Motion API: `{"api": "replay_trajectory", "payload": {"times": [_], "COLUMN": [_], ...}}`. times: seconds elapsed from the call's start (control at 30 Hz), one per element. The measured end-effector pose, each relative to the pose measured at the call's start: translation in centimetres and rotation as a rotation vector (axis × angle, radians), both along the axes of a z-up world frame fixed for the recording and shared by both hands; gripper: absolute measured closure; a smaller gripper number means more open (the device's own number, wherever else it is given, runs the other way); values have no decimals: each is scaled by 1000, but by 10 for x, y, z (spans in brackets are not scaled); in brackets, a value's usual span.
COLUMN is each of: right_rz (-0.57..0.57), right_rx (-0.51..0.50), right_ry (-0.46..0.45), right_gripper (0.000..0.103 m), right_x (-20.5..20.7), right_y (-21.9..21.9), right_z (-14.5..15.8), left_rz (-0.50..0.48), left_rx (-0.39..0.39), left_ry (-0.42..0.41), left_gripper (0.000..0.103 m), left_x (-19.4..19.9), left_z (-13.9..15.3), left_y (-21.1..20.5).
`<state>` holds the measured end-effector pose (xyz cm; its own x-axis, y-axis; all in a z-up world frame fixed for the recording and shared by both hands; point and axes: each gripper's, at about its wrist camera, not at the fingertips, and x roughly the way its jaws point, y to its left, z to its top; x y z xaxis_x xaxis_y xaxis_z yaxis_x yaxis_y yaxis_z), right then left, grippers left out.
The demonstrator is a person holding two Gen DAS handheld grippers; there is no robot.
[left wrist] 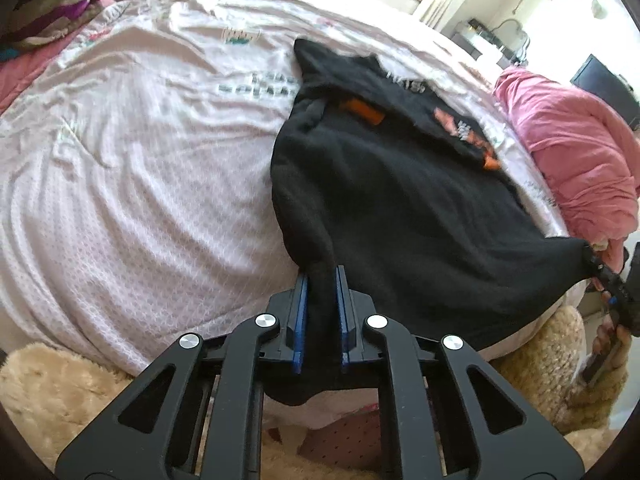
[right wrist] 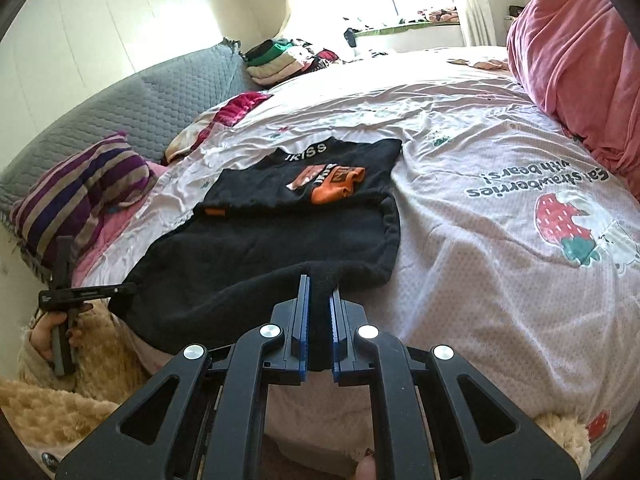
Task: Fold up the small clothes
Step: 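Lift the hem with both tools and fold it toward the collar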
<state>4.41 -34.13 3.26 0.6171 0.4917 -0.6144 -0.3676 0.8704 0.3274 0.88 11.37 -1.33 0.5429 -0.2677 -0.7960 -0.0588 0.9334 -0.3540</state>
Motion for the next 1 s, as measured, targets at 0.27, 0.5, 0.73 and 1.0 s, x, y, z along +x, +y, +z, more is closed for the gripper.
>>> {"api": "replay_trajectory", "payload": {"times": [0.27,0.5,0.73,1.0], "right_rz": [-44,-71,-87,-111], "right_rx": [16,17,-17,-19], "right_ry": [-33,-83,-126,-143], "right_gripper": [96,96,96,96], "right_x": [12,33,57,81], "right_y": [-6,-5,3,5], "right_z": [8,24,33,37], "left_rz": [16,29,39,53], "left_rx": [-20,-1,59,89], "left_ry": [-107,-152,-188,-212], "left_gripper": [99,99,99,99], "left_x": [13,39,60,86], "left_z": [38,56,70,79], "left_y": [8,9,5,5]}}
